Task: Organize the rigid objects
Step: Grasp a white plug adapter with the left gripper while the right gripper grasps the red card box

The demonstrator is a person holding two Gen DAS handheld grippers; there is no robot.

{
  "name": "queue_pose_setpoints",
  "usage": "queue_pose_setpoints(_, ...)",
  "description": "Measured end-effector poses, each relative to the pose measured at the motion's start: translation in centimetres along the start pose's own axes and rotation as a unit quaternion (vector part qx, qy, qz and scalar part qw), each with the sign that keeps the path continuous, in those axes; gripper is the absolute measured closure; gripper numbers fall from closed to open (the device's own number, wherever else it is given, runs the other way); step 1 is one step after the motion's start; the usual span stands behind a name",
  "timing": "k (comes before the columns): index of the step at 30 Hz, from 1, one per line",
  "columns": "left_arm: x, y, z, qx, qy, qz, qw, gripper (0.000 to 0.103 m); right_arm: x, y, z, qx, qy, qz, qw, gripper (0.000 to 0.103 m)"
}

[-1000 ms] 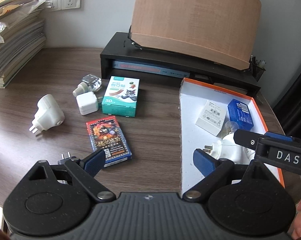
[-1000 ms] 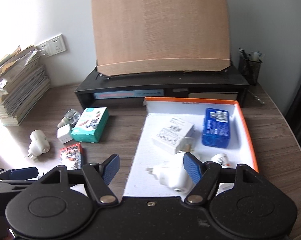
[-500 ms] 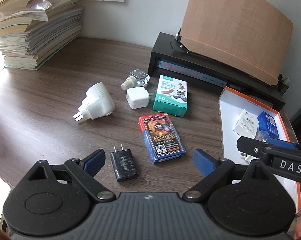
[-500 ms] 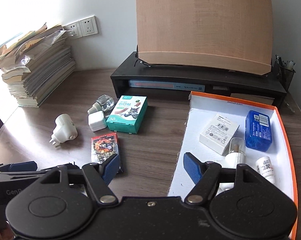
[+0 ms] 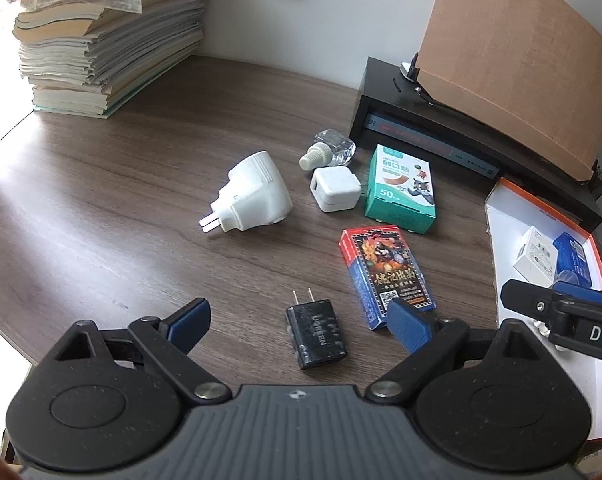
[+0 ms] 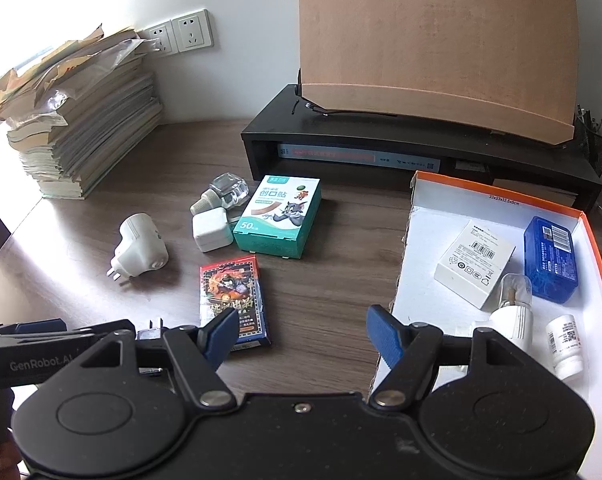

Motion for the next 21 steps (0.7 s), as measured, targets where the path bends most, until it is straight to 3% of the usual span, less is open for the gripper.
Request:
queue_pose_setpoints(9, 2.6, -1.8, -3.0, -0.002, -0.019, -0.005, 0.9998, 0.0, 0.3, -0.1, -1.8, 0.009, -0.001, -0.006, 1.0, 0.02)
queue_pose_setpoints(21, 3.3, -3.9, -8.5, 0.004, -0.01, -0.055, 0.9984, 0.0, 2.4, 0.1, -5.3, 0.031, -0.003, -0.009, 0.999, 0.02)
Point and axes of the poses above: each gripper's, at about its wrist camera, not at the fingertips, and z roughly against the way its jaws point, x to its left, y to its underside, the point moved 10 cm from there along -z, roughly the way its jaws point, and after that the axes turned 7 degrees about -x, right-handed, at the moved point
